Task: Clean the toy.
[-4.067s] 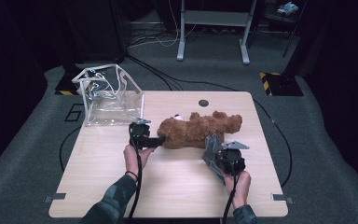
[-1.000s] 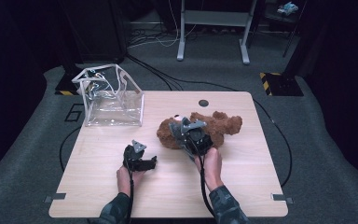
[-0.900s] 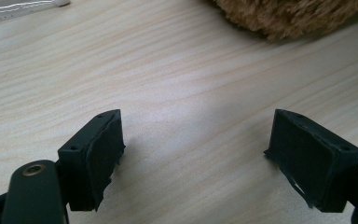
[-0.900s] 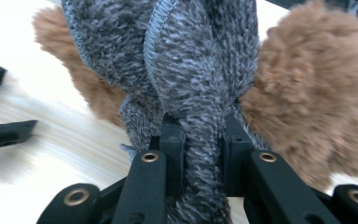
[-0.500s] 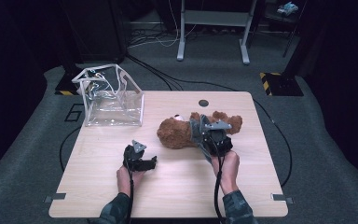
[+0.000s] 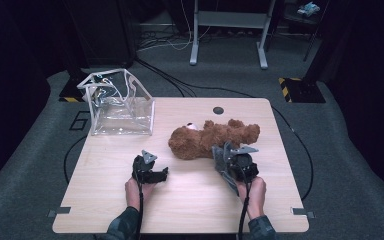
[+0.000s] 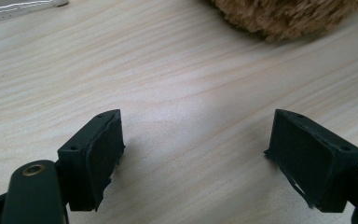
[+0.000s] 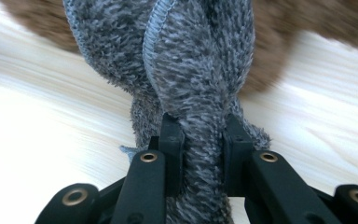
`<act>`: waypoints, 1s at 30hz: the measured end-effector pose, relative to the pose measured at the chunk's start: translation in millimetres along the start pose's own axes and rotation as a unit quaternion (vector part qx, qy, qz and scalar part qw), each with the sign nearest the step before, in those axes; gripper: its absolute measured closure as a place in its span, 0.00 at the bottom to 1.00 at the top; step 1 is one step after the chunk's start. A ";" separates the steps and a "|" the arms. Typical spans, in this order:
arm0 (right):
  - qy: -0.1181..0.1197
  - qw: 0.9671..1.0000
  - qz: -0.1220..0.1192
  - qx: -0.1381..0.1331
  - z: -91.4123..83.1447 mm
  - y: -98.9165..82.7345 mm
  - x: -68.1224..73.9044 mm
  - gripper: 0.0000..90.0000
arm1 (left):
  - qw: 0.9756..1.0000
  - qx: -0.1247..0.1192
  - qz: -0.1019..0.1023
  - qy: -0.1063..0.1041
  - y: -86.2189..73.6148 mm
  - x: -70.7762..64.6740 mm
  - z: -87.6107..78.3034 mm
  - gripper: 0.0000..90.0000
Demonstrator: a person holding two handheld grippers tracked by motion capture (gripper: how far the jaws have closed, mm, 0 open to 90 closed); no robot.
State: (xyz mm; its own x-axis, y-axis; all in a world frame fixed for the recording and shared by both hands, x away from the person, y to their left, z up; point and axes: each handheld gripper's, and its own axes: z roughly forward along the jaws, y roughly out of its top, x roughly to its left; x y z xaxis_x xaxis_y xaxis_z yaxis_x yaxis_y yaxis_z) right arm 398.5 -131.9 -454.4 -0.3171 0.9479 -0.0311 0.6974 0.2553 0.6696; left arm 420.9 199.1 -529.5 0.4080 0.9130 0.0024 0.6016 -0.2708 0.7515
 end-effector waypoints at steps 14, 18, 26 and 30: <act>-0.086 0.991 0.097 0.026 -7.1 -21.0 -85.7 0.81 | 1.000 0.001 0.003 -0.001 0.2 -0.1 0.1 0.20; -0.097 0.988 0.113 0.042 -2.6 -21.0 -97.9 0.73 | 1.000 0.006 0.009 -0.004 0.7 0.6 -0.6 0.20; -0.089 0.988 0.126 0.023 -7.1 -14.4 -98.3 0.38 | 1.000 0.002 0.006 0.000 0.4 -0.5 -0.3 0.20; -0.068 0.992 0.106 0.002 -15.5 -7.2 -88.7 0.24 | 1.000 0.001 0.005 -0.003 0.3 -0.7 -0.1 0.20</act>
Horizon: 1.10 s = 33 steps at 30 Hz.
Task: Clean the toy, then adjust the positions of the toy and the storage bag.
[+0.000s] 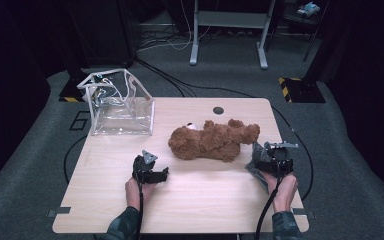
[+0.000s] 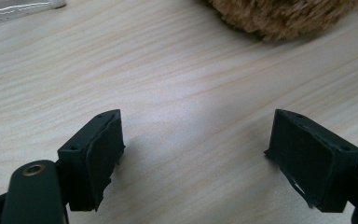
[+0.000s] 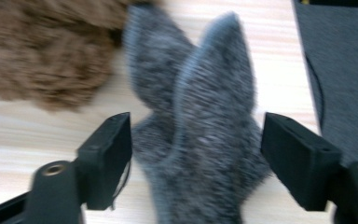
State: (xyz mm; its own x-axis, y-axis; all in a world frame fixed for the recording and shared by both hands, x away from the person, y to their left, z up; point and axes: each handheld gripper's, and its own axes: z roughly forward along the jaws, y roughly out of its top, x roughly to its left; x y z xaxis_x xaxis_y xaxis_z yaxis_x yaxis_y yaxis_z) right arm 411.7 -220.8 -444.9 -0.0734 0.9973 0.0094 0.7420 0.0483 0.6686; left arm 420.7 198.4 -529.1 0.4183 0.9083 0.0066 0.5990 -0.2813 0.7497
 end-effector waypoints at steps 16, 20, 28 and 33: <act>0.069 0.997 -0.036 -0.011 -7.9 22.3 15.8 0.17 | 1.000 0.007 0.002 -0.009 0.8 2.1 -0.2 0.19; 0.083 0.996 -0.043 -0.012 -6.6 32.3 17.6 0.15 | 1.000 0.008 0.017 -0.008 2.8 1.0 -0.6 0.17; 0.092 0.994 -0.048 -0.018 -8.6 44.7 18.8 0.14 | 0.999 -0.034 0.006 -0.040 39.9 1.1 -23.2 0.16; 0.097 0.994 -0.042 -0.016 -5.1 51.9 17.2 0.14 | 0.997 -0.043 0.013 -0.065 65.4 -5.1 -28.9 0.15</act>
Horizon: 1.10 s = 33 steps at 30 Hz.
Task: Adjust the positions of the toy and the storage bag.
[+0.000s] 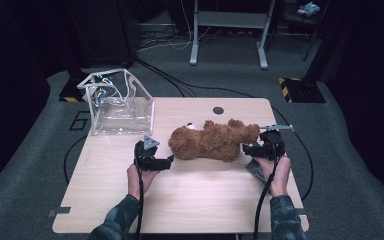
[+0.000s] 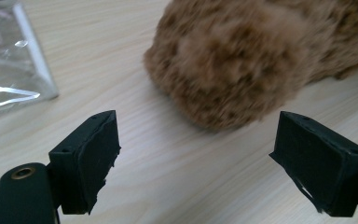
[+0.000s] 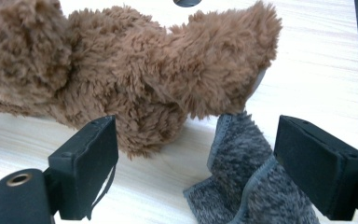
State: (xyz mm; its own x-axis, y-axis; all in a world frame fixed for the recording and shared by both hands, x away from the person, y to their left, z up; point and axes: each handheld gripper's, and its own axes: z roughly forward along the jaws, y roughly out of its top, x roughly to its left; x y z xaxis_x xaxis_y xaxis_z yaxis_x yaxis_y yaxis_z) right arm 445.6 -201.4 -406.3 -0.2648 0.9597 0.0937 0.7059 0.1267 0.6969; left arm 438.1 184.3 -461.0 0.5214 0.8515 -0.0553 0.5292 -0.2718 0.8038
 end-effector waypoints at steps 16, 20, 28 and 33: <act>0.010 1.000 0.001 0.005 13.5 27.1 -3.5 0.21 | 0.999 0.037 0.020 -0.030 44.1 -16.3 22.9 0.35; 0.013 1.000 0.011 0.014 22.0 32.4 -7.1 0.28 | 0.998 0.050 0.017 -0.017 44.0 -15.0 27.1 0.53; 0.000 0.999 0.032 0.035 35.0 33.3 -14.1 0.55 | 0.997 0.070 0.036 -0.005 43.1 -16.1 34.8 0.78; -0.002 0.998 0.051 0.028 31.2 36.7 -22.1 0.35 | 0.996 0.071 0.046 0.003 43.6 -16.5 36.0 0.87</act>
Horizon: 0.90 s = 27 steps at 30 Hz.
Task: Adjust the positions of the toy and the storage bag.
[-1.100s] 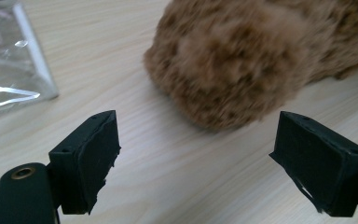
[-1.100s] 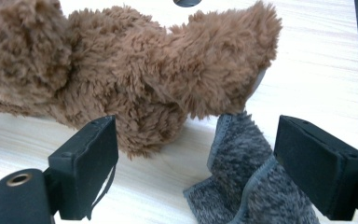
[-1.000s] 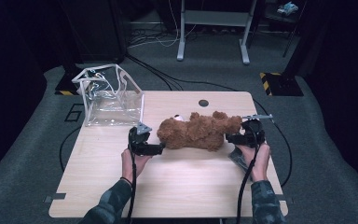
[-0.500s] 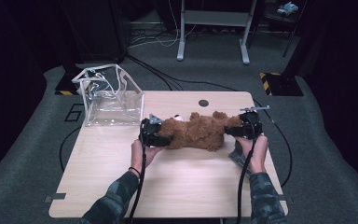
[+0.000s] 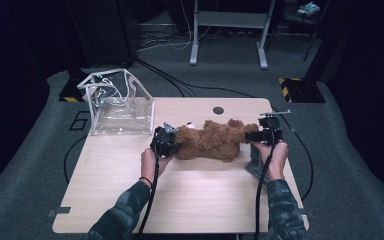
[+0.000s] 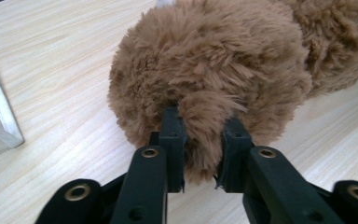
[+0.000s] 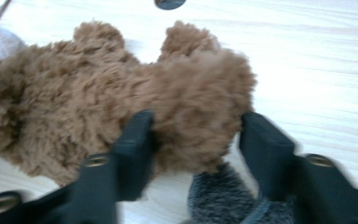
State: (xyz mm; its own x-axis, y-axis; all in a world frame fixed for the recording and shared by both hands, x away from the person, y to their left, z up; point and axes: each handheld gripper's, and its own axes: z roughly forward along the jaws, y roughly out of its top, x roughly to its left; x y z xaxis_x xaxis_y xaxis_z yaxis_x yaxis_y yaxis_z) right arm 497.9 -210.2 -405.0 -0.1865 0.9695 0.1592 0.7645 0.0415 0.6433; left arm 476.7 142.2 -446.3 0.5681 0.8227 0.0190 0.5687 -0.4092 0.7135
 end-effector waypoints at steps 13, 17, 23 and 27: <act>0.047 0.998 -0.029 0.039 14.1 1.3 14.0 0.70 | 1.000 0.000 -0.006 0.013 -2.7 13.9 2.9 0.88; 0.042 0.998 -0.037 0.023 8.6 2.3 18.0 0.76 | 1.000 -0.008 0.006 0.023 -0.1 13.2 1.8 0.89; 0.032 0.997 -0.065 -0.030 -13.1 5.2 29.6 0.79 | 0.999 -0.017 0.017 0.036 8.3 15.3 0.5 0.90; 0.030 0.995 -0.078 -0.052 -25.9 5.1 38.1 0.80 | 0.999 -0.026 0.019 0.044 19.2 21.2 -2.8 0.90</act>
State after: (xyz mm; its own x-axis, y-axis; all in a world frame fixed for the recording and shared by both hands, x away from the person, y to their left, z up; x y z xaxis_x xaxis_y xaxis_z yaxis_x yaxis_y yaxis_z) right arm 478.6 -179.3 -376.2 -0.3370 0.9368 0.0946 0.6560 0.1615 0.7372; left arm 498.0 152.9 -430.3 0.5332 0.8393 0.1064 0.5152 -0.4219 0.7460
